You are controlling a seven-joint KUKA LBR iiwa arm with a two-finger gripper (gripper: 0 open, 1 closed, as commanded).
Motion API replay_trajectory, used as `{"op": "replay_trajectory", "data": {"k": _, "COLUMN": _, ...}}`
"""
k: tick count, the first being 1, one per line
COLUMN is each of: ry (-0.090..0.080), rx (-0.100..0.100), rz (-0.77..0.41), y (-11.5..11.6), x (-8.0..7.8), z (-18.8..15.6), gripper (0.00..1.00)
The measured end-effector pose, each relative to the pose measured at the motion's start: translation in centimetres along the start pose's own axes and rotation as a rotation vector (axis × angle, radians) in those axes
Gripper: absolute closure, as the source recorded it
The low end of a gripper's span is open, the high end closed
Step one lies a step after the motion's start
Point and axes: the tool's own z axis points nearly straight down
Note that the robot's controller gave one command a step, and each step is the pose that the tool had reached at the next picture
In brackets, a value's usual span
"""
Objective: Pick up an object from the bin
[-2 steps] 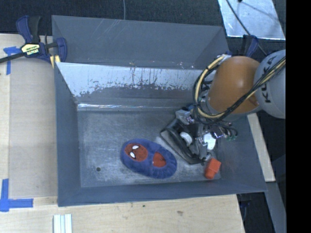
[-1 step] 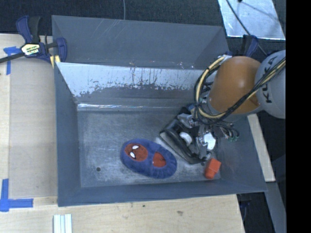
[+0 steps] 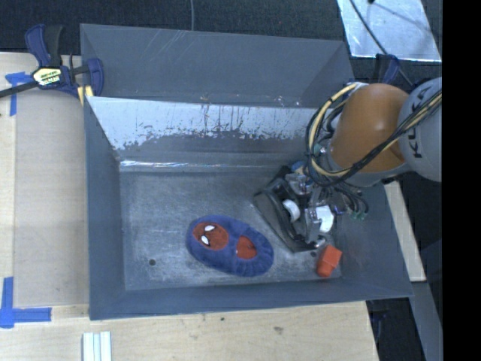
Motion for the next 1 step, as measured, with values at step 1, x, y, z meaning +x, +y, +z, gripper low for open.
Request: {"op": "replay_trajectory", "data": {"k": 1, "ry": 0.021, "rx": -0.002, "rz": 0.220, "y": 0.09, "x": 0.08, "z": 0.58, "gripper": 1.00}}
